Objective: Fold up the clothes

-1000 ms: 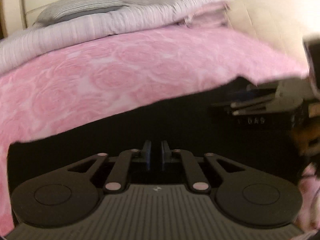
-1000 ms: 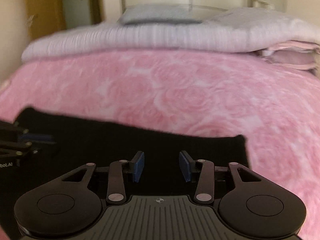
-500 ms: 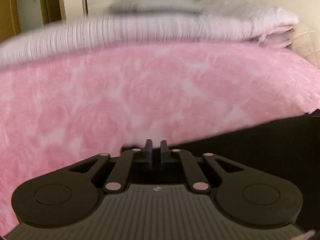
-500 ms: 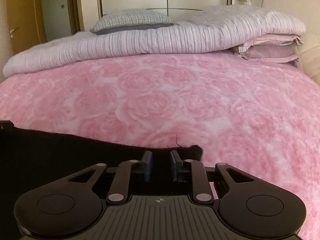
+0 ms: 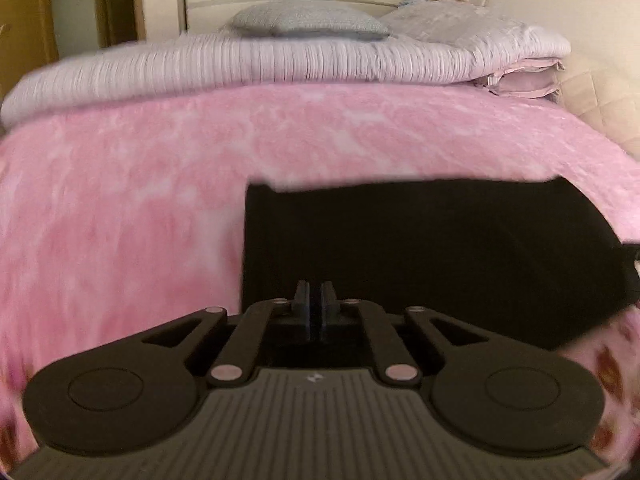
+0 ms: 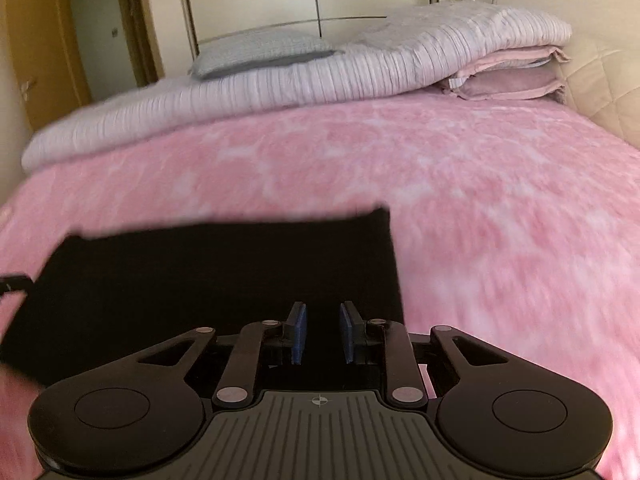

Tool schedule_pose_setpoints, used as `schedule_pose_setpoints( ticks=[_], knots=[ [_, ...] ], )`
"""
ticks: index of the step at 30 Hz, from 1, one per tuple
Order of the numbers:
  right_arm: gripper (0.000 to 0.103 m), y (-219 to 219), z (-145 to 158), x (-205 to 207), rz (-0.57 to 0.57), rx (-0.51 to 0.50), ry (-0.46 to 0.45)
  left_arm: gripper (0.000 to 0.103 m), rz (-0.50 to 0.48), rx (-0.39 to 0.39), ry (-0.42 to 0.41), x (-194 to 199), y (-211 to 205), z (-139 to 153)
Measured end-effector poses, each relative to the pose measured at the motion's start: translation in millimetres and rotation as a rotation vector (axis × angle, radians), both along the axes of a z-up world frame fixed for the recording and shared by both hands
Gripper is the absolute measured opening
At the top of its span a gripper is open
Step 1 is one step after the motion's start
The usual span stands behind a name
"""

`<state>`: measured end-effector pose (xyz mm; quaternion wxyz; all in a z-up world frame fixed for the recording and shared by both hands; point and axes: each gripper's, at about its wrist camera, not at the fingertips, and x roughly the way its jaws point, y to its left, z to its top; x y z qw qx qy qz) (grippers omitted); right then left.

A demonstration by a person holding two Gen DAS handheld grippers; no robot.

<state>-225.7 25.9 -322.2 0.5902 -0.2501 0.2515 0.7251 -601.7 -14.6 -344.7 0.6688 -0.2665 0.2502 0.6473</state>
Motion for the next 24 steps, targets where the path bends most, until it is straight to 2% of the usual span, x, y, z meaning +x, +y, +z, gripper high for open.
schedule_pose_setpoints(
  ticks=[2,3,5,6,7,8,10,12,13,15,17,19,20,22,23,24],
  knots=[
    [0.022,-19,-15,-2,-0.026,-0.029,-0.058,0.007,0.067,-0.033,-0.005,-3,-13,-13],
    [0.022,-24,-18,0,-0.045,-0.038,-0.050,0.007,0.100,-0.047,-0.012,-4,-19,-18],
    [0.022,-31,-15,7,-0.087,-0.055,0.002,0.007,0.162,-0.048,-0.081,-10,-31,-9],
    [0.023,-35,-8,11,-0.115,-0.071,0.054,0.009,0.203,-0.045,-0.151,-15,-38,-5],
    [0.028,-40,-3,18,-0.138,-0.086,0.135,0.023,0.246,-0.043,-0.227,-22,-45,-2],
    [0.034,-45,-1,27,-0.154,-0.103,0.245,0.041,0.300,-0.045,-0.340,-31,-52,-4],
    [0.070,-54,-7,47,-0.214,-0.152,0.503,0.045,0.404,-0.046,-0.557,-48,-64,-13],
    [0.073,-60,-22,63,-0.302,-0.198,0.727,0.045,0.492,-0.074,-0.734,-63,-67,-29],
    [0.073,-60,-29,68,-0.338,-0.216,0.806,0.045,0.515,-0.080,-0.790,-67,-65,-36],
    [0.073,-58,-43,75,-0.406,-0.231,0.926,0.045,0.569,-0.058,-0.861,-71,-61,-44],
    [0.072,-52,-52,77,-0.481,-0.236,0.986,0.043,0.604,-0.044,-0.895,-73,-54,-47],
    [0.069,-43,-56,78,-0.519,-0.212,1.004,0.042,0.628,-0.037,-0.911,-74,-47,-51],
    [0.064,-37,-56,77,-0.534,-0.209,0.993,0.032,0.629,-0.033,-0.899,-73,-43,-50],
    [0.024,-27,-59,76,-0.561,-0.223,0.962,0.020,0.614,-0.033,-0.841,-71,-39,-48],
    [0.022,-23,-62,77,-0.569,-0.234,0.959,0.016,0.606,-0.032,-0.815,-71,-38,-48],
    [0.015,-21,-64,79,-0.572,-0.241,0.963,0.015,0.598,-0.024,-0.810,-71,-42,-49]
  ],
)
